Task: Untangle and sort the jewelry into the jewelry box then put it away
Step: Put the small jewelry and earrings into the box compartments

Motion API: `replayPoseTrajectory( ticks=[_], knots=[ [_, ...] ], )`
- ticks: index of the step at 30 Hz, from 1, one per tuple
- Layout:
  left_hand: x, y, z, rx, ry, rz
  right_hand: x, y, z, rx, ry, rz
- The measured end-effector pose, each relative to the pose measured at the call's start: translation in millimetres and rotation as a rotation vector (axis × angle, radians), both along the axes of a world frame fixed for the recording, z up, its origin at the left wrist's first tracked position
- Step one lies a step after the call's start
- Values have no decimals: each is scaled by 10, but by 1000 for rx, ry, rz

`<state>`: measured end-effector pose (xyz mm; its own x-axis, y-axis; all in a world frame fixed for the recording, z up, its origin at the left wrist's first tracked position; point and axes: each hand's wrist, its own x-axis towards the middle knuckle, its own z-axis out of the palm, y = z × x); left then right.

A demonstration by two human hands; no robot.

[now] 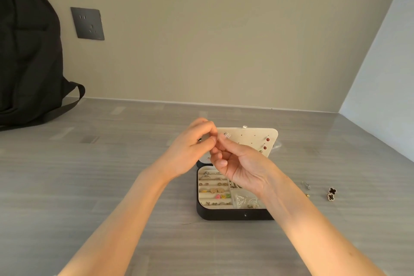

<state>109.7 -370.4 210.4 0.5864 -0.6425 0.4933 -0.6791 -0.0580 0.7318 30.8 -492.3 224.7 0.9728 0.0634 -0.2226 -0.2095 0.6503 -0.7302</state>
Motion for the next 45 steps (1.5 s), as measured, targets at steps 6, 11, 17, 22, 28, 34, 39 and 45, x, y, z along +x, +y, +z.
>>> replayPoseTrajectory(
  ticks=[6,11,17,22,28,34,39,45],
  knots=[
    [24,78,35,-5,163,-66,-50,-20,43,-176,7,-36],
    [25,90,73,40,207,-105,-111,-49,65,-618,-151,-74],
    [23,96,89,84,177,-138,-133,-62,109,-699,-169,-54],
    [71,125,78,40,200,-85,-180,-139,165,-389,-53,-60],
    [84,98,50,17,221,-33,-273,-386,110,-1167,-236,-439],
    [31,92,27,-53,294,-35,-93,-389,-47,-1534,-279,-584],
    [16,85,10,-95,335,-28,-46,-400,-89,-1639,-288,-649],
    [7,91,14,-86,350,-23,-20,-399,-89,-1704,-309,-709]
  ],
)
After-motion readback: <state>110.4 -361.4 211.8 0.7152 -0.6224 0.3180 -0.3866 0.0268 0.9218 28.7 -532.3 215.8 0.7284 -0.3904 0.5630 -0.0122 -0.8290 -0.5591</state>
